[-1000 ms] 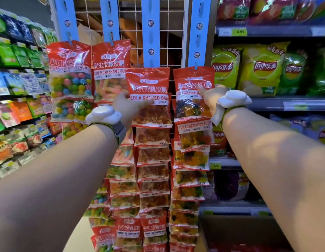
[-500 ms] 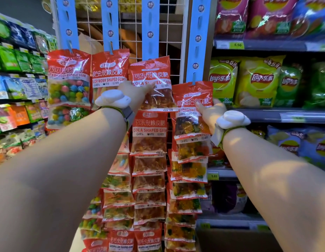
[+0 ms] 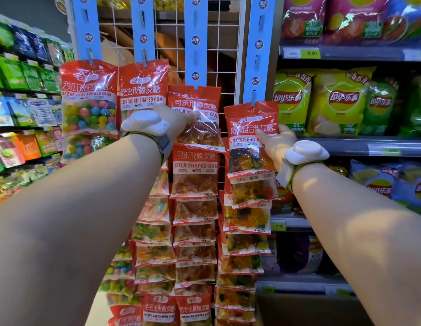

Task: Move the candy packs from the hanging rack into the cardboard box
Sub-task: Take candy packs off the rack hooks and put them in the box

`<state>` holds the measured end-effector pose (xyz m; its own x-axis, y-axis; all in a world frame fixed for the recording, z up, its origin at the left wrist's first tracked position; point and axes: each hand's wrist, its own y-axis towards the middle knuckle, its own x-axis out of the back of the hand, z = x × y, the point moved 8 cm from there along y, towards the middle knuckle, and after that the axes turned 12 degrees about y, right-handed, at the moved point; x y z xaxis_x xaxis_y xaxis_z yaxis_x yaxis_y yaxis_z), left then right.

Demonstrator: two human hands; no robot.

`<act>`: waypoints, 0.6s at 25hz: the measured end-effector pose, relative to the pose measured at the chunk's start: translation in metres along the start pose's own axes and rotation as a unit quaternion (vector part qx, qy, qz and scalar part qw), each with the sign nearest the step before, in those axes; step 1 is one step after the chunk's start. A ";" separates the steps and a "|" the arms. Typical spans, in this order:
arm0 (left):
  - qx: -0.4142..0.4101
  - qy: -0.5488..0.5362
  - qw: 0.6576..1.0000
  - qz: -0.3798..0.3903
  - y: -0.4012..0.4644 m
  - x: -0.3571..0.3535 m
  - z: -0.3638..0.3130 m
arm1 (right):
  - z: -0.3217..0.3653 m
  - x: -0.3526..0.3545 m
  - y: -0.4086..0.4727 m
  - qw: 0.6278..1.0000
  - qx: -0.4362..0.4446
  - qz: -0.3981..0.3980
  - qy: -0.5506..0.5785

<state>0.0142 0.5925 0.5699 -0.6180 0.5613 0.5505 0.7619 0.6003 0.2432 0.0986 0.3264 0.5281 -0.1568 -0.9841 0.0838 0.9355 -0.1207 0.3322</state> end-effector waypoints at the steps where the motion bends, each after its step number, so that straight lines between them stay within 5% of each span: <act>1: -0.005 0.009 1.000 -0.004 -0.003 0.000 0.000 | 0.004 0.001 -0.003 1.000 0.015 -0.015 -0.002; 9: -0.013 0.007 1.000 0.001 0.001 -0.012 0.010 | 0.005 0.004 -0.009 0.998 0.035 -0.054 0.015; 15: -0.099 -0.062 0.993 -0.002 -0.010 -0.025 0.033 | 0.003 0.006 -0.024 0.996 0.038 -0.080 0.002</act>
<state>0.0159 0.5917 0.5273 -0.6302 0.6324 0.4506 0.7756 0.4854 0.4036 0.0745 0.3236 0.5237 -0.2997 -0.9538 0.0199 0.8720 -0.2655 0.4112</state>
